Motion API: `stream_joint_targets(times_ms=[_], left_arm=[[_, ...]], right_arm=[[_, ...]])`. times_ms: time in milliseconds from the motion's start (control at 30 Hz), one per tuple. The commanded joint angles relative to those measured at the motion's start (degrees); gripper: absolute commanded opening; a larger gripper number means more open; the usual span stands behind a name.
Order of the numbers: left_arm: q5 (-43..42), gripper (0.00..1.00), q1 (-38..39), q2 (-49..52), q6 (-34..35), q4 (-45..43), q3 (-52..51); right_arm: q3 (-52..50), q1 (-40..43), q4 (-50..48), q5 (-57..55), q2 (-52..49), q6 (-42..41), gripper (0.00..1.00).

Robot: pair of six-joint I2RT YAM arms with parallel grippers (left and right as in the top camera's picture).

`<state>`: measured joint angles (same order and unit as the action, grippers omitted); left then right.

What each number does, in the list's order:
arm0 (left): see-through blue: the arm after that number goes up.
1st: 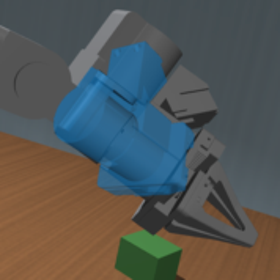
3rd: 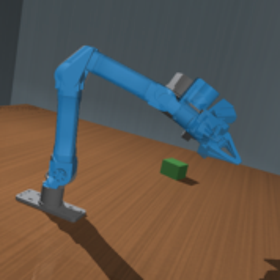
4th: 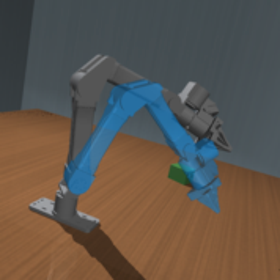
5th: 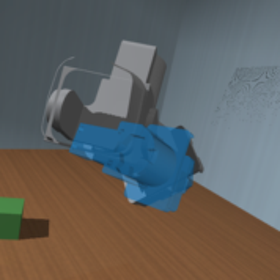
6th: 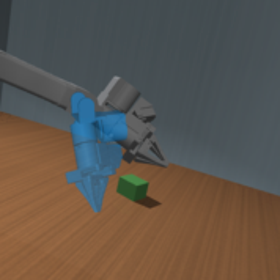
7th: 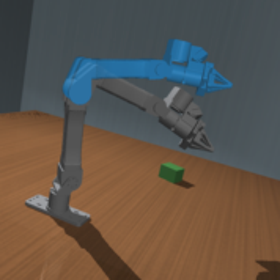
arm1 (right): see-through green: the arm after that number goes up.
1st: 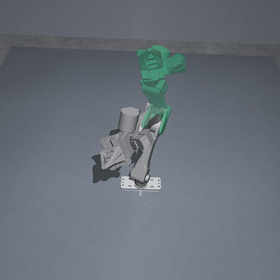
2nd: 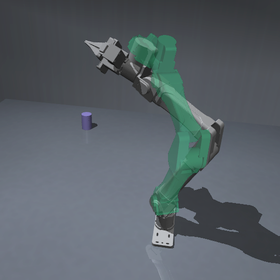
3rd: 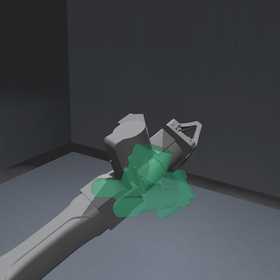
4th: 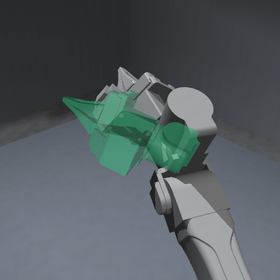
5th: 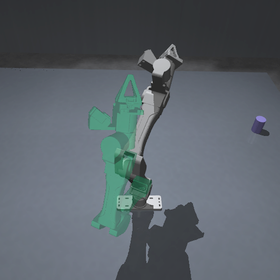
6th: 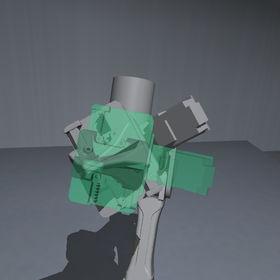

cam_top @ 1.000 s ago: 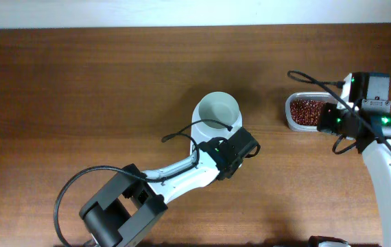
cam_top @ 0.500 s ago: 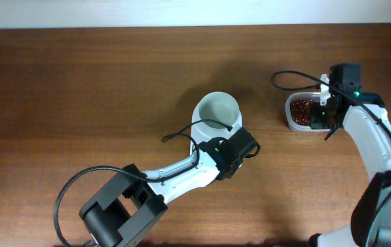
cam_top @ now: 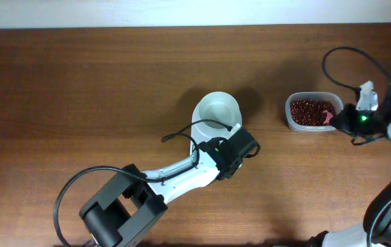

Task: Scoop and weigh 50g on scale
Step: 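Lower the scoop held by the right gripper into the red beans, then lift the filled scoop out of the bean tub with the right gripper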

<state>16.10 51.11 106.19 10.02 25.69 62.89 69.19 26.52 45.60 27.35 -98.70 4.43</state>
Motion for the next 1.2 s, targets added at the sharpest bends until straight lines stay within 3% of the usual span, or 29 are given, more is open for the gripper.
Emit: stream_joint_targets(times_ms=[0,700,867,1167], left_arm=[[-0.22,0.00,0.13,0.74,-0.92,0.72,-0.07],[-0.20,0.00,0.13,0.74,-0.92,0.92,-0.07],[-0.22,0.00,0.13,0.74,-0.92,1.14,-0.07],[-0.22,0.00,0.13,0.74,-0.90,1.14,-0.07]], right_arm=[[0.26,3.63,0.02,11.19,-0.35,-1.84,0.04],[0.24,6.58,1.51,31.28,-0.37,-8.41,0.04],[0.24,6.62,2.60,31.89,-0.37,-14.38,0.04],[0.24,6.60,5.66,43.87,-0.37,-13.90,0.04]])
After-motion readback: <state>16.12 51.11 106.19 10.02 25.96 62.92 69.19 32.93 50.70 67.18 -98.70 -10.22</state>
